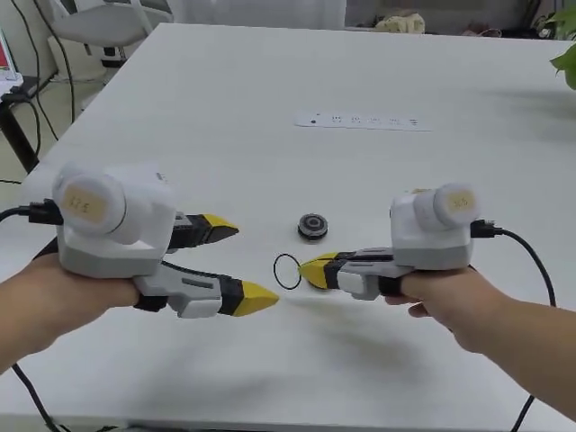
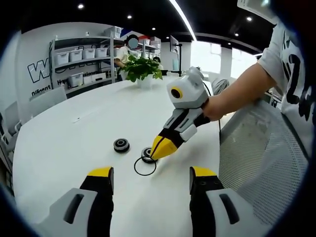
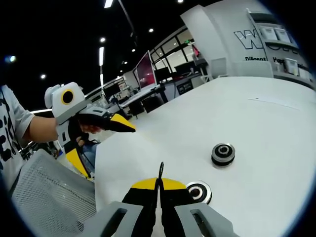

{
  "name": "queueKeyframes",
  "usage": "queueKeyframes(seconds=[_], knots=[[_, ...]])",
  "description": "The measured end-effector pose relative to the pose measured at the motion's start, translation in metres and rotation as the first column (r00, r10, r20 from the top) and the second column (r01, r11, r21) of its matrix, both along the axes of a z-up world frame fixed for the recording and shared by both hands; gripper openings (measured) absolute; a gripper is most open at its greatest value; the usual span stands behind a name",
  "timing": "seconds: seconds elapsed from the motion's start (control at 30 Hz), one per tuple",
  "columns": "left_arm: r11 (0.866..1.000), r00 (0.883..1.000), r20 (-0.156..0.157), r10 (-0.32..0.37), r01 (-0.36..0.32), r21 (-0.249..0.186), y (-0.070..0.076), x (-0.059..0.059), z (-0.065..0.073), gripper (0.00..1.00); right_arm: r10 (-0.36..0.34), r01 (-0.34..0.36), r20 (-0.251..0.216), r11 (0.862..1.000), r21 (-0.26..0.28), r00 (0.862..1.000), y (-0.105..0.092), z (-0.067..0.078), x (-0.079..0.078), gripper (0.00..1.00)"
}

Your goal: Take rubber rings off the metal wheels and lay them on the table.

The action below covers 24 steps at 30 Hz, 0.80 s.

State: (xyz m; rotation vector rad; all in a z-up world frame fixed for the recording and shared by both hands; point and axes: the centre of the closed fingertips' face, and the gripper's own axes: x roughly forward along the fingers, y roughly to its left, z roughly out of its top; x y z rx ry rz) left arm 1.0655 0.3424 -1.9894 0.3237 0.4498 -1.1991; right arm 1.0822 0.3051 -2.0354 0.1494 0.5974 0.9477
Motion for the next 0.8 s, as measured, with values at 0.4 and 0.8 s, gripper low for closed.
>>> queueKeyframes(seconds=[0.4, 0.8], knots=[[1.0, 1.0, -0.005, 0.022, -0.021, 0.018, 0.015, 0.001, -0.003, 0.65, 0.04, -0.04, -0.006, 0.999, -0.001, 0.999, 0.017, -0.004, -0.001, 0.0], [0.999, 0.999, -0.012, 0.03, -0.03, 0.043, 0.024, -0.001, -0.008, 0.68, 0.061, -0.061, -0.016, 0.998, -0.012, 0.998, 0.026, -0.01, -0.003, 0.0]])
